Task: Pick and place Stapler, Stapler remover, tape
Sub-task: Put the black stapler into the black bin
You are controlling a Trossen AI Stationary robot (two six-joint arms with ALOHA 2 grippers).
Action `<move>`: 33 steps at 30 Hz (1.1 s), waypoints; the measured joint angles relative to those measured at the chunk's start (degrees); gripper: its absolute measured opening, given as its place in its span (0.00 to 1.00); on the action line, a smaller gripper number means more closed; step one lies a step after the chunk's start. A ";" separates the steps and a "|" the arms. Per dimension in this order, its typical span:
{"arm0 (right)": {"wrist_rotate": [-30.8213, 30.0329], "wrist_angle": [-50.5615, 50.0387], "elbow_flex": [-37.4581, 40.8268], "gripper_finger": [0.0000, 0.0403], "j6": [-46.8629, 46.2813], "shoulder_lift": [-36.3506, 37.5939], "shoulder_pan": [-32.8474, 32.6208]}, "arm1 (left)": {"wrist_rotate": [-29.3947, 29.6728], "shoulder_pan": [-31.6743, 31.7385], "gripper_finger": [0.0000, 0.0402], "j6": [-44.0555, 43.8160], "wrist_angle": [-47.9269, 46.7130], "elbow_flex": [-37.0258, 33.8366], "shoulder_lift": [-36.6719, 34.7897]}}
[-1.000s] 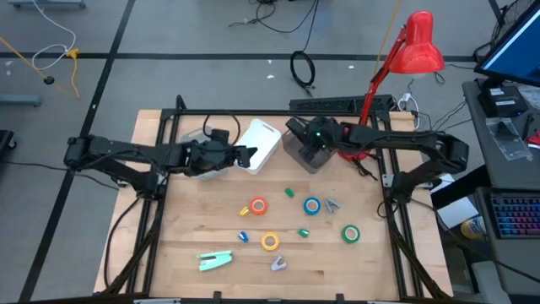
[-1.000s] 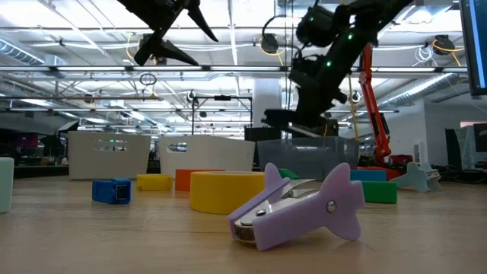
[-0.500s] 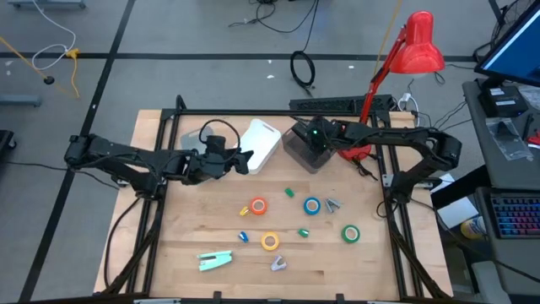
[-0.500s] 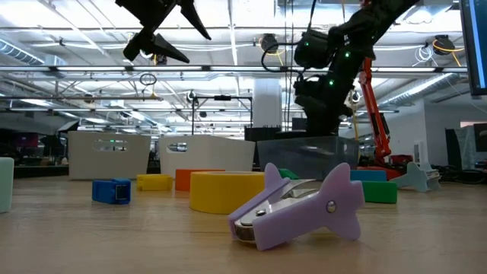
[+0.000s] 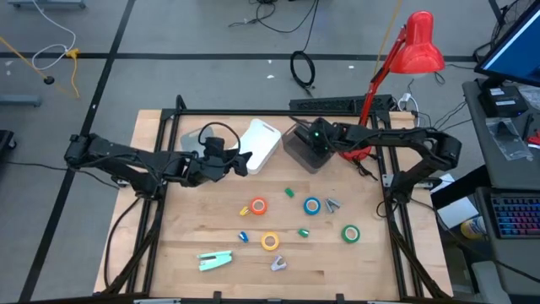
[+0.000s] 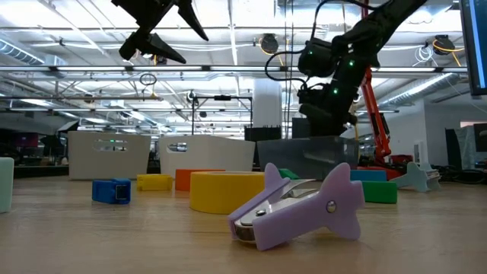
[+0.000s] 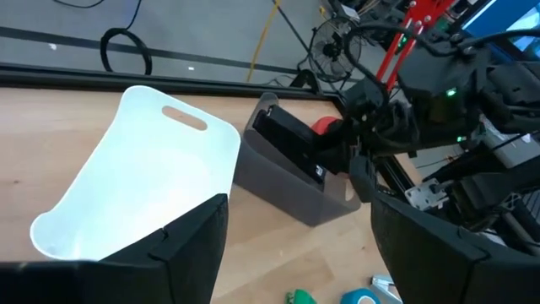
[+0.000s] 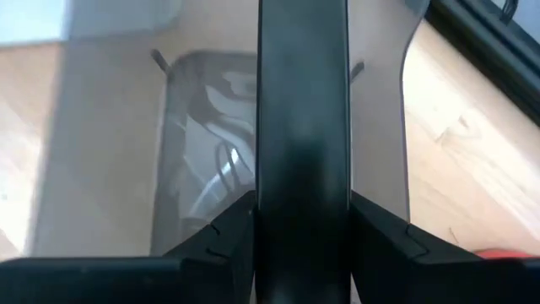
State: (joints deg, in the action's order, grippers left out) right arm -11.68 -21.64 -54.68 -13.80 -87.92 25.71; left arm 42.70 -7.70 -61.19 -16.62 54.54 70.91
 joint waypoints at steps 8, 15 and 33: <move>0.74 0.41 0.00 0.35 1.48 -0.02 0.12 | -0.20 0.00 0.70 -0.80 0.13 0.00 0.00; 1.26 0.41 0.44 0.35 1.47 0.02 0.96 | -0.24 0.00 0.71 -0.80 0.15 0.00 0.00; 1.29 0.18 1.12 0.35 1.47 0.02 1.31 | -0.70 0.00 0.70 -0.44 0.15 0.00 0.00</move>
State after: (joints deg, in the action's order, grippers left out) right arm -10.39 -21.45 -53.56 -12.34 -87.90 27.03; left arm 42.00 -7.70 -61.63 -16.47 54.54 70.91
